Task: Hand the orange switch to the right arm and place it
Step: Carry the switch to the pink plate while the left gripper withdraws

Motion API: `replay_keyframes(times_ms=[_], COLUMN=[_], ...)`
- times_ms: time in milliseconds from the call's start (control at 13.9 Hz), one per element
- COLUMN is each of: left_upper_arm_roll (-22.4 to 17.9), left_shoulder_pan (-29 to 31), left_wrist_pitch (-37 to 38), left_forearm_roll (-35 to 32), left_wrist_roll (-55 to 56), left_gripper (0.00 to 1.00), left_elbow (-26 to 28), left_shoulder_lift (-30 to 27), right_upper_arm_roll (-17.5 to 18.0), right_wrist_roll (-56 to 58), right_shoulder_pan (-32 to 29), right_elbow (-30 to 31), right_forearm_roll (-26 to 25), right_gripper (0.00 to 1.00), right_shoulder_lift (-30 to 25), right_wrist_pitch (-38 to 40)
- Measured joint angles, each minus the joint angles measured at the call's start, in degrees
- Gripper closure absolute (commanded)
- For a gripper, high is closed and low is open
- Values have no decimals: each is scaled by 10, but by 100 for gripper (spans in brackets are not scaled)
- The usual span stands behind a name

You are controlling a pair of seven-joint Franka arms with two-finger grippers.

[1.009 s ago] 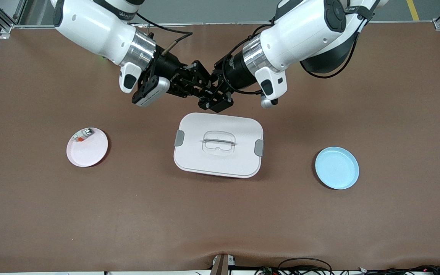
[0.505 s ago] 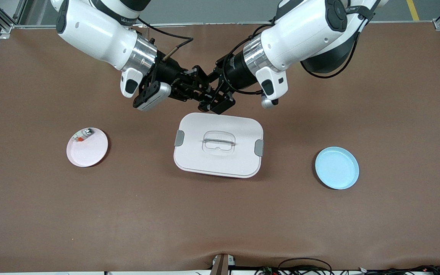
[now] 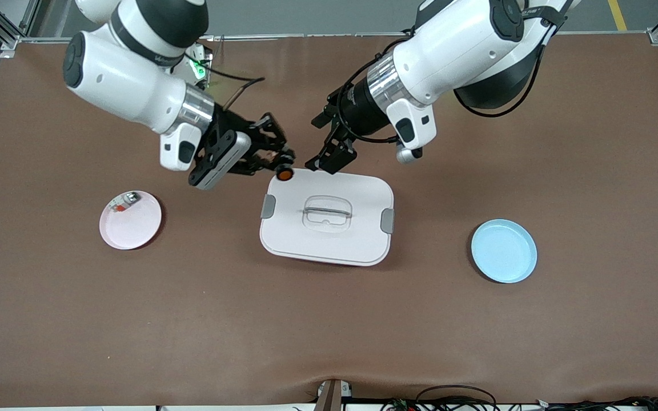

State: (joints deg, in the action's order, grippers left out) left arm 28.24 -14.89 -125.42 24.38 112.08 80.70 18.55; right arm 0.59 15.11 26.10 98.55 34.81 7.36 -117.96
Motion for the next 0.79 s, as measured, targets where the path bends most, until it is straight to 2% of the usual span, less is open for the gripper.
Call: replay_keyframes(times_ms=[216, 360, 577, 793], left_upper_arm_roll=[-2, -2, -3, -3], left_shoulder_pan=[8, 15, 31, 52], left_wrist_pitch=[0, 1, 2, 3], left_forearm_roll=[-10, -18, -23, -24], left_wrist_roll=[0, 0, 0, 0], left_gripper=[0, 0, 0, 0], left_elbow=[5, 14, 37, 53], left_shoulder_lift=[2, 8, 13, 13], right_upper_arm_roll=[-2, -3, -4, -4], right_wrist_roll=[120, 186, 257, 304], right_shoulder_pan=[-40, -60, -75, -90], right_elbow=[0, 1, 15, 47], right_forearm_roll=[-65, -127, -218, -275], right_gripper=[100, 100, 100, 100], right_shoulder_lift=[2, 3, 5, 6], right_wrist_pitch=[67, 94, 110, 109])
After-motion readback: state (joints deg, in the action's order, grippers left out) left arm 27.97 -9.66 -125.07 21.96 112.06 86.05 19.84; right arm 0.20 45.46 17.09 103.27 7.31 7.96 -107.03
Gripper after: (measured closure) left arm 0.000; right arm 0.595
